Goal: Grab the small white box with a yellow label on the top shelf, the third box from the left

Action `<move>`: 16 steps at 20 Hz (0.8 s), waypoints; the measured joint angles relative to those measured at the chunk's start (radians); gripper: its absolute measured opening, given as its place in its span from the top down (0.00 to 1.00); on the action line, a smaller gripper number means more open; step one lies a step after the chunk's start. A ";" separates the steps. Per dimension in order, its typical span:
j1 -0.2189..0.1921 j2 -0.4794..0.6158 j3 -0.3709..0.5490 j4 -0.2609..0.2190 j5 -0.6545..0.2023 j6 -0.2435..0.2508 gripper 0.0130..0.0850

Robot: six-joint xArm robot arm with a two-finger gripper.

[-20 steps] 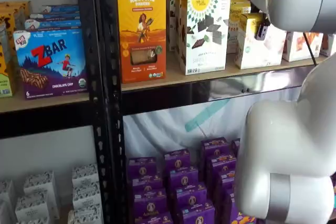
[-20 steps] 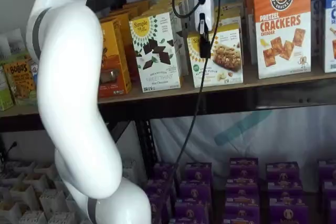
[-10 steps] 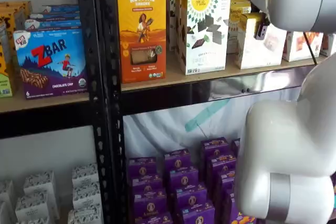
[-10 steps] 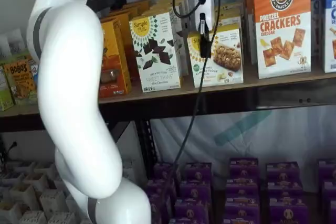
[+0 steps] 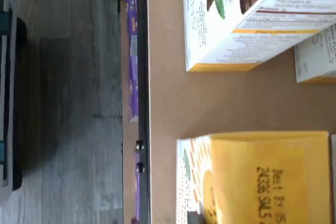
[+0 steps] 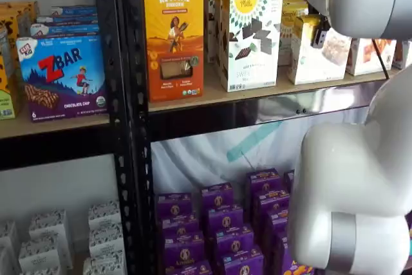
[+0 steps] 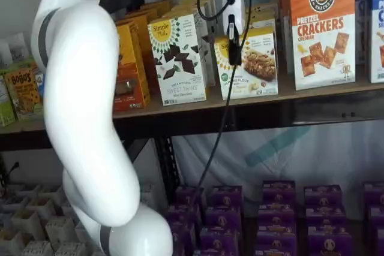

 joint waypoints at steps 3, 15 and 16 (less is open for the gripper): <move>0.004 -0.001 -0.004 -0.010 0.013 0.005 0.72; 0.002 -0.039 -0.028 -0.018 0.162 0.016 0.72; 0.002 -0.047 -0.027 -0.019 0.175 0.017 0.72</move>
